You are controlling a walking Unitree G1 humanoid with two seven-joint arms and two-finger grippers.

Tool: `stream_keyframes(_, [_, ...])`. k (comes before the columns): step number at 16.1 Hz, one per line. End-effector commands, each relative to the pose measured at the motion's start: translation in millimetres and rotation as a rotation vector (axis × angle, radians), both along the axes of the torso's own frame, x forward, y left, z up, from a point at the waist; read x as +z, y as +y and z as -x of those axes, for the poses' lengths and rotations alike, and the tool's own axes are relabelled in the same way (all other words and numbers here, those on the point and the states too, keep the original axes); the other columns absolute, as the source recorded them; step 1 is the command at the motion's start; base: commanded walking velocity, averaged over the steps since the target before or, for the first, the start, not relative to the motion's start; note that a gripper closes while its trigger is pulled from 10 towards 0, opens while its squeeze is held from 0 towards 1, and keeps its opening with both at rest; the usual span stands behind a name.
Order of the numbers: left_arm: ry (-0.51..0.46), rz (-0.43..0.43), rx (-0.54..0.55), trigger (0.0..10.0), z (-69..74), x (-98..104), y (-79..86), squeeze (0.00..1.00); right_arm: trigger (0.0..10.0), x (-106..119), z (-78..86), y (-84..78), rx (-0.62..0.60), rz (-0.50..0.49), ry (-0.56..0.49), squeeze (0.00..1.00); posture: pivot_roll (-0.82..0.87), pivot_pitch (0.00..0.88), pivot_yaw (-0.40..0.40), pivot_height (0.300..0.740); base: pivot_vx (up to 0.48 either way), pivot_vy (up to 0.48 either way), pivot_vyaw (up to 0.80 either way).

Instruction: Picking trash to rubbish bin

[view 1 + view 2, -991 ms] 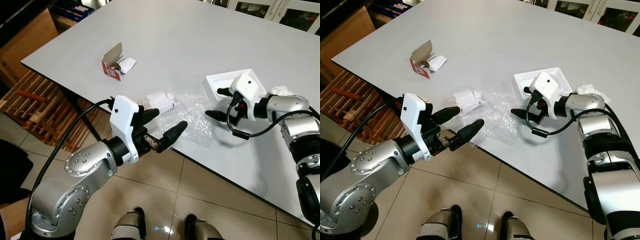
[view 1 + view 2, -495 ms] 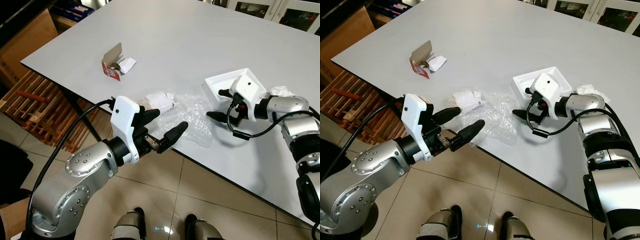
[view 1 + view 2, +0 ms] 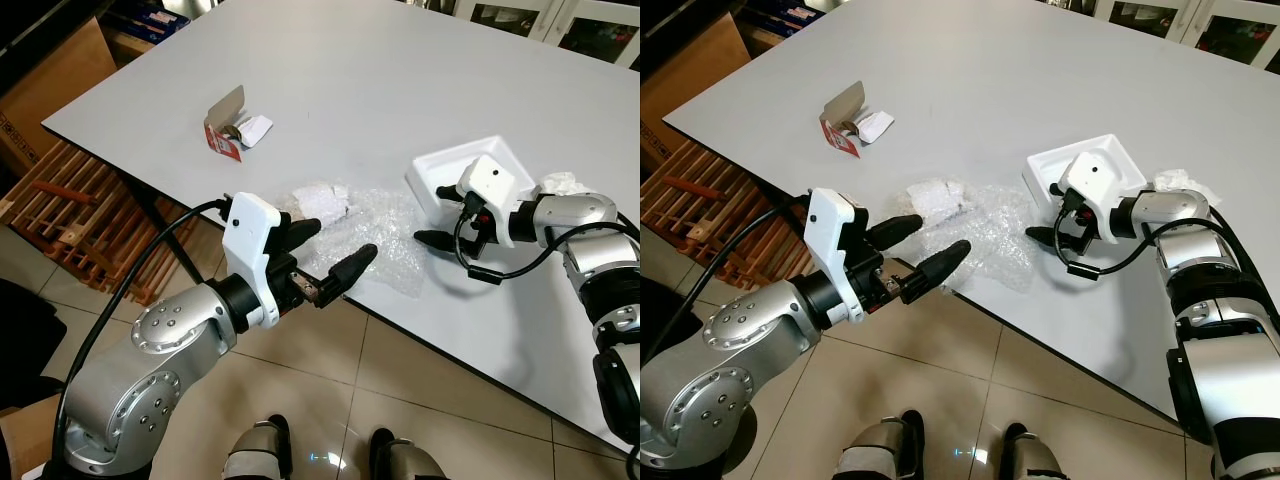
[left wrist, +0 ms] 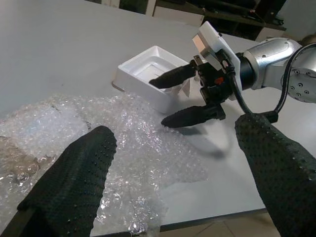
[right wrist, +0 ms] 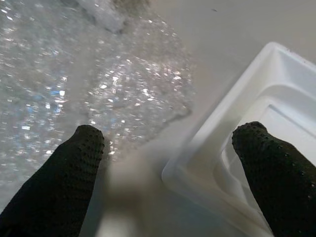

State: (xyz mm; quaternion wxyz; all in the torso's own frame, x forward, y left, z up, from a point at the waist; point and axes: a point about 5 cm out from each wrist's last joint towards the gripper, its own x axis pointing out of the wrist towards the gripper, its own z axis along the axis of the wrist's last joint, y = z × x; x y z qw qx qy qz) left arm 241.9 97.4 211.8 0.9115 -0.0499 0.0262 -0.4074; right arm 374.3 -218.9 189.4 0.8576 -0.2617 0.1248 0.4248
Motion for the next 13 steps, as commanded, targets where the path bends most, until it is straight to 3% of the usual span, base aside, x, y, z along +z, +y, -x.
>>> stream_keyframes(1, [-0.003,-0.004,-0.017,10.0,3.5,1,-2.5,0.00,10.0,7,1.3,-3.4,0.018,-0.003,-0.005,0.00,0.18,0.231,0.032,0.740,0.000,0.000,0.00])
stream_keyframes(8, [0.007,-0.002,-0.024,10.0,2.5,-1,-4.3,0.00,10.0,11,5.3,-4.5,0.068,0.016,0.005,0.00,0.17,0.232,0.033,0.740,0.000,0.000,0.00])
stream_keyframes(13, [0.013,-0.004,-0.026,10.0,3.2,-1,-4.6,0.00,10.0,21,-0.7,-19.6,-0.039,0.088,-0.064,0.00,0.16,0.244,0.036,0.740,0.000,0.000,0.00])
